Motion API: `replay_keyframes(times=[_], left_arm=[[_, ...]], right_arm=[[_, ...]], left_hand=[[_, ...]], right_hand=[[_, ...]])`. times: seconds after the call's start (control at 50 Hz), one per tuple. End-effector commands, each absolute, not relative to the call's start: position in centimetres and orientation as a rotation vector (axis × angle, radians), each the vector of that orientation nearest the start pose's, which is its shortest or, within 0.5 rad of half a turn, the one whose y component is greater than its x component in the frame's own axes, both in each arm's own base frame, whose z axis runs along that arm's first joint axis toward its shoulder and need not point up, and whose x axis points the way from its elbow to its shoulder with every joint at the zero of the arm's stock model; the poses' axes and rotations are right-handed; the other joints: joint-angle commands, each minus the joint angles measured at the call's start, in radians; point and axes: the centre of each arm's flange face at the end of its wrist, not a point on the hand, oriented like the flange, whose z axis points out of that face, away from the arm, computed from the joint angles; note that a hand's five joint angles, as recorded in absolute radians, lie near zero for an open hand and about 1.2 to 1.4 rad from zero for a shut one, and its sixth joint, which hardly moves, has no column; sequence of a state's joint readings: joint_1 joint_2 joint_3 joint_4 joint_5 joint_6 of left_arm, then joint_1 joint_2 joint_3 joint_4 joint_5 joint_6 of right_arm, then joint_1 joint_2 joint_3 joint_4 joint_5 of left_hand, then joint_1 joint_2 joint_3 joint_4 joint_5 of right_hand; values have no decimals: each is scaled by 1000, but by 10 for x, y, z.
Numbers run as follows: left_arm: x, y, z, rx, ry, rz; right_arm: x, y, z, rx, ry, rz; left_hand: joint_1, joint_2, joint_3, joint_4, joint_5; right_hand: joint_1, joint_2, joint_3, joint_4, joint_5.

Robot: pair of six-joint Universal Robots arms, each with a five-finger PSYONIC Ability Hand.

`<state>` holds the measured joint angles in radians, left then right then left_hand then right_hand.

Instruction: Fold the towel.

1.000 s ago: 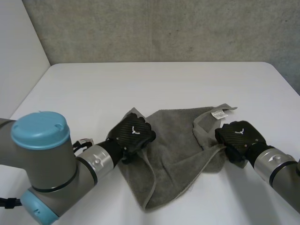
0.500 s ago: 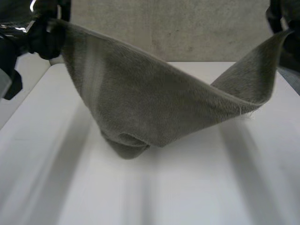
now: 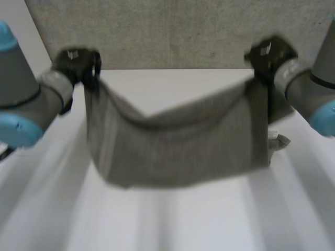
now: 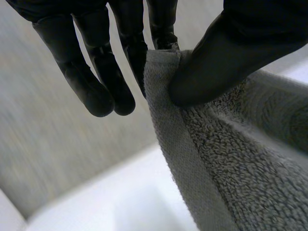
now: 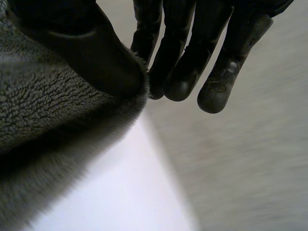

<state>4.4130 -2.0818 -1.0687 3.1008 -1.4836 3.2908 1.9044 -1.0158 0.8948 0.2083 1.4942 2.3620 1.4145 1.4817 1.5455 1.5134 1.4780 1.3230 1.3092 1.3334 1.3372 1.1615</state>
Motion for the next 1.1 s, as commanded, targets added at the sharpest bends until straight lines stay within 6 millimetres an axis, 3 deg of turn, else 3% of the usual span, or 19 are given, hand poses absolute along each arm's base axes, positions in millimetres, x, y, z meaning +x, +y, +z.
replay_keyframes(times=[0.02, 0.04, 0.1, 0.16, 0.32, 0.36, 0.38, 0.42, 0.44, 0.48, 0.52, 0.54, 0.58, 0.64, 0.74, 0.88, 0.96, 1.02, 1.1], left_arm=[[-256, -388, 382, 291, 1871, -2897], [-250, -384, 404, 217, 1756, -3015], [-243, -374, 432, 132, 1594, -3161], [-241, -373, 432, 125, 1577, -3176], [-236, -378, 357, 143, 1901, -2948], [-231, -368, 317, 154, 2076, -2811], [-231, -368, 317, 154, 2077, -2810], [-219, -358, 276, 169, 2235, -2661], [-219, -358, 276, 169, 2235, -2660], [-213, -353, 257, 182, 2291, -2600], [-207, -340, 222, 215, 2382, -2504], [-207, -340, 222, 215, 2382, -2503], [-203, -327, 196, 262, 2417, -2427], [-197, -319, 180, 320, 2409, -2355], [-192, -314, 171, 412, 2376, -2275], [-187, -317, 171, 402, 2356, -2263], [-182, -319, 172, 376, 2346, -2265], [-180, -320, 171, 366, 2345, -2260], [-177, -322, 171, 351, 2342, -2256]], right_arm=[[281, -380, 373, -901, 1425, -3029], [280, -368, 389, -873, 1305, -3082], [276, -351, 401, -889, 1226, -3090], [277, -351, 393, -918, 1264, -3051], [277, -342, 337, -1149, 1604, -2700], [277, -338, 326, -1197, 1645, -2630], [277, -338, 326, -1197, 1645, -2630], [273, -330, 296, -1287, 1756, -2451], [273, -330, 295, -1287, 1756, -2450], [270, -315, 259, -1362, 1880, -2247], [268, -308, 240, -1387, 1939, -2149], [268, -308, 239, -1387, 1939, -2148], [261, -290, 203, -1429, 2038, -1990], [259, -279, 171, -1449, 2089, -1886], [256, -272, 139, -1451, 2135, -1827], [254, -272, 139, -1373, 2144, -1842], [252, -273, 138, -1213, 2188, -1798], [251, -272, 135, -1140, 2211, -1773], [250, -272, 135, -1116, 2233, -1778]], left_hand=[[-18, -85, -149, -117, -256], [-18, -85, -149, -117, -256], [-18, -85, -149, -117, -256], [-18, -85, -149, -117, -256], [-18, -85, -149, -117, -256], [-18, -85, -149, -117, -256], [-18, -85, -149, -117, -256], [-18, -85, -149, -117, -256], [-18, -85, -149, -117, -256], [-18, -85, -149, -117, -256], [-18, -85, -149, -117, -256], [-18, -85, -149, -117, -256], [-18, -85, -149, -117, -256], [-18, -85, -149, -117, -256], [-18, -85, -149, -117, -256], [-18, -85, -149, -117, -256], [-18, -85, -149, -117, -256], [-18, -85, -149, -117, -256], [-18, -85, -149, -117, -256]], right_hand=[[73, 87, 63, 59, 60], [73, 87, 63, 59, 60], [73, 87, 63, 59, 60], [73, 87, 63, 59, 60], [73, 87, 63, 59, 60], [73, 87, 63, 59, 60], [73, 87, 63, 59, 60], [73, 87, 63, 59, 60], [73, 87, 63, 59, 60], [73, 87, 63, 59, 60], [73, 87, 63, 59, 60], [73, 87, 63, 59, 60], [73, 87, 63, 59, 60], [73, 87, 63, 59, 60], [73, 87, 63, 59, 60], [73, 87, 63, 59, 60], [-90, -76, -100, -104, -102], [-447, -433, -457, -461, -459], [-492, -479, -503, -506, -505]])
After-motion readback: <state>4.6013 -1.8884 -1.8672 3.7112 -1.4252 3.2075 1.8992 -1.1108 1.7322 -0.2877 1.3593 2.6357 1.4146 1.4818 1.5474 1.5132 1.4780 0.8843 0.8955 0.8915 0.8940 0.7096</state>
